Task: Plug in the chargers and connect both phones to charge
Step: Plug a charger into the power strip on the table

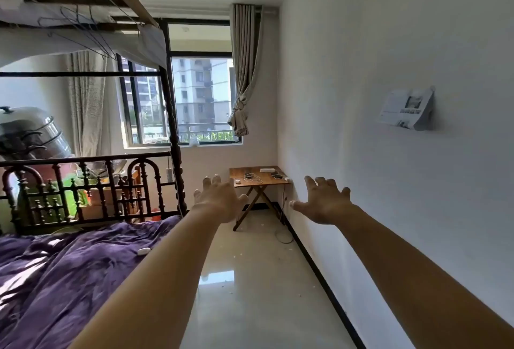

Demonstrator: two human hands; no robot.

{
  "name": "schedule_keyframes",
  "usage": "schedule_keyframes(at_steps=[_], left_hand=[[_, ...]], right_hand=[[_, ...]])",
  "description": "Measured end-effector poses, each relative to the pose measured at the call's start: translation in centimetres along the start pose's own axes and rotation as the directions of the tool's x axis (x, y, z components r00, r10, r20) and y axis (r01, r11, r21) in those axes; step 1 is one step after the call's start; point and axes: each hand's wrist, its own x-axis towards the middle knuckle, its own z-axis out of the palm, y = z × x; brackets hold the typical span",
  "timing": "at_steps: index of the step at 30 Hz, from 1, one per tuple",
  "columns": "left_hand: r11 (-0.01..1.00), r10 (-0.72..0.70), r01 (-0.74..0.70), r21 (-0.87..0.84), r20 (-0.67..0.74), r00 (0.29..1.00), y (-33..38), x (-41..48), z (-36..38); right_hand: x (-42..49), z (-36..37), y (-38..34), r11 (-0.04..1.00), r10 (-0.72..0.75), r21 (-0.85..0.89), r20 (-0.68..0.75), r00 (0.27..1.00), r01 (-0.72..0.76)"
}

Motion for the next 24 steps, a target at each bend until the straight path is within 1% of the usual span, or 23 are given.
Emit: schedule_keyframes(at_steps=[2,5,8,12,18,24], left_hand=[[1.000,-0.010,0.010,0.011,-0.003,1.000,0.3,2.6,0.9],[1.000,-0.019,0.019,0.000,0.015,1.000,1.1,7.7,2.0],[1.000,-0.002,0.002,0.012,0.032,0.999,1.8,12.1,4.0],[0.999,0.013,-0.014,0.029,0.050,0.999,1.7,18.5,6.3],[1.000,0.018,-0.019,0.020,0.052,0.998,-0.9,29.8,10.4],[0.992,0.067,-0.073,0.101,0.064,0.996,-4.3,42.9,13.0]], right_hand=[[2.6,0.6,0.4,1.000,-0.006,-0.014,-0.010,1.000,0.006],[7.4,1.7,1.1,0.999,-0.012,-0.038,0.013,1.000,0.013],[12.2,3.5,1.3,0.996,-0.037,-0.083,0.016,0.999,0.038],[18.8,6.1,0.8,0.998,-0.053,-0.043,0.038,0.998,0.054],[30.3,10.5,-0.3,0.998,-0.053,-0.025,0.046,0.998,0.055],[43.0,13.6,-2.0,0.999,-0.019,-0.035,0.057,0.998,0.021]])
